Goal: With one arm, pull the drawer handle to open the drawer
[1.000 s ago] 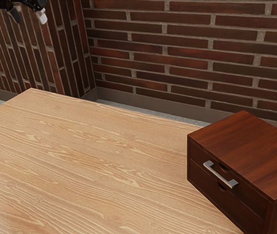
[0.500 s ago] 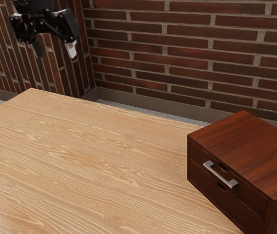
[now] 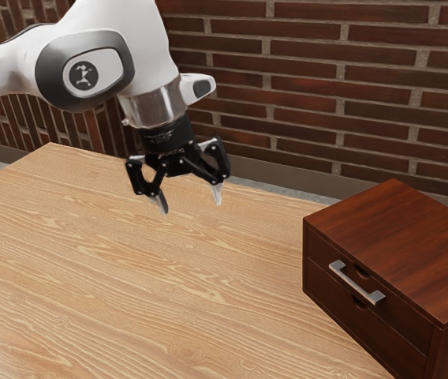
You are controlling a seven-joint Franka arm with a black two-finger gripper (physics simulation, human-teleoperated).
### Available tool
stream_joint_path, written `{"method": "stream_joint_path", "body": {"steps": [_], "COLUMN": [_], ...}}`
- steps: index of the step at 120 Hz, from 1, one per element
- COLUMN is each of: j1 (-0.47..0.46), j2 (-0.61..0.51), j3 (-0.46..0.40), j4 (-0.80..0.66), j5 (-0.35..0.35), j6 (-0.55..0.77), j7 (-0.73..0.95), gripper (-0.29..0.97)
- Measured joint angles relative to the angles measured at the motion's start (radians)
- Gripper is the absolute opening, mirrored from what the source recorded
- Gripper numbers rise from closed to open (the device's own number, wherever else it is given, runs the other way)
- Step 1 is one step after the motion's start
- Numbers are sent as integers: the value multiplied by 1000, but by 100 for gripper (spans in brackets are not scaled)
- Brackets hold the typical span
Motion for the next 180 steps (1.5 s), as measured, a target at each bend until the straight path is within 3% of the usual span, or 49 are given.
{"method": "stream_joint_path", "body": {"steps": [35, 60, 80, 127, 180], "j1": [0, 3, 3, 3, -47], "j2": [-67, -80, -91, 151, 330], "j3": [-149, -169, -259, -269, -249], "j4": [-260, -328, -410, -404, -264], "j5": [-151, -181, -189, -226, -237], "j6": [378, 577, 717, 1027, 1113], "j7": [-172, -262, -318, -401, -445], "gripper": [50, 50, 51, 32, 25]}}
